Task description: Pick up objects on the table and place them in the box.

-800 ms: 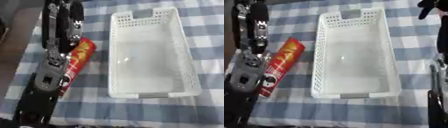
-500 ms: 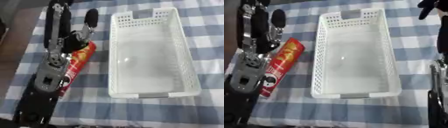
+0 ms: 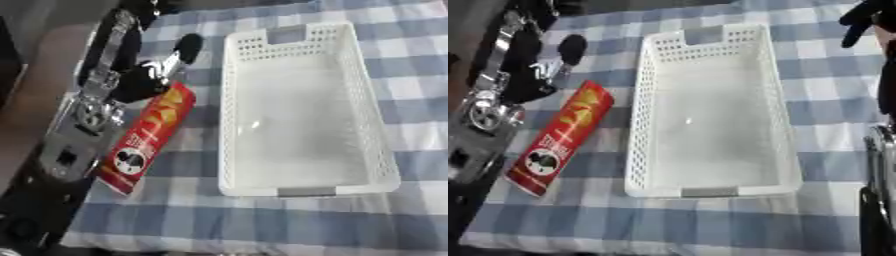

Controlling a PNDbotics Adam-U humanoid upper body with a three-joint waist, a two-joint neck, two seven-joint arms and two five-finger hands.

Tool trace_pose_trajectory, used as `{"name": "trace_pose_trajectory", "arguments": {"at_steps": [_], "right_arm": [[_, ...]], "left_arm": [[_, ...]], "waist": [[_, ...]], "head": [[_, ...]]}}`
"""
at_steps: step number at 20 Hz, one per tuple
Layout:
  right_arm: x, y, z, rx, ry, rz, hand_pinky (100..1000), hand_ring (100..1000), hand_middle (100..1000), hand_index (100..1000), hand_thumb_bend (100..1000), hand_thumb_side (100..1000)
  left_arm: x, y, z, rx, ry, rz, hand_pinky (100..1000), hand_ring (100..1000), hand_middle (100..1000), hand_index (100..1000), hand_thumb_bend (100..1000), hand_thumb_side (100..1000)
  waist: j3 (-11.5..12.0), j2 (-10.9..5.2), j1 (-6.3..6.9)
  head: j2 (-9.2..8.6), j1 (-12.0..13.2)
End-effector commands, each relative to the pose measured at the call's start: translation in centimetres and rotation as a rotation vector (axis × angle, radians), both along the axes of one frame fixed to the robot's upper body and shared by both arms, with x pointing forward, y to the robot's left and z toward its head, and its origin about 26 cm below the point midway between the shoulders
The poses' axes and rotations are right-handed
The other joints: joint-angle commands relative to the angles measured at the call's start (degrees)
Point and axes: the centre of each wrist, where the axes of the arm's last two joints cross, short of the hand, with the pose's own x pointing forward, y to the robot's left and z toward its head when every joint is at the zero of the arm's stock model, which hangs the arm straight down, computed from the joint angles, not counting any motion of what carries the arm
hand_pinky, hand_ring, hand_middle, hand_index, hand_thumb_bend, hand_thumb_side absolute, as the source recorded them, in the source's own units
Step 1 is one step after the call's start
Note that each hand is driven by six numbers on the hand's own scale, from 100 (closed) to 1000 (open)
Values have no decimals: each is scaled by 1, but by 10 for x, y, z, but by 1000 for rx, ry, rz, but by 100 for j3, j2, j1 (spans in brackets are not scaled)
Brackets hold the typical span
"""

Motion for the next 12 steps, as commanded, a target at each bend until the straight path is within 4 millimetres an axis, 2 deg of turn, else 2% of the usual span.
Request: {"name": "trace_pose_trajectory", "arguments": {"at_steps": [1, 7, 12], "right_arm": [[-2, -3, 4, -15, -16, -6, 301, 482, 666, 784, 100, 1000], [-2, -6, 2, -27, -9, -16, 300, 481, 666, 785, 100, 1000], [-2, -7, 1, -35, -3, -19, 300, 481, 666, 785, 100, 1000]], "left_arm": [[-4, 17, 13, 58, 43, 19, 808, 838, 972, 987, 439, 560], [-13, 39, 11, 148, 189, 35, 815, 843, 984, 995, 444, 593], [-20, 47, 7, 220, 329, -11, 821, 850, 993, 1000, 449, 620]], "waist": [[28, -100, -14], [98, -109, 38], [118, -121, 77]], "head": [[-20, 72], [-20, 92], [-20, 71]]}}
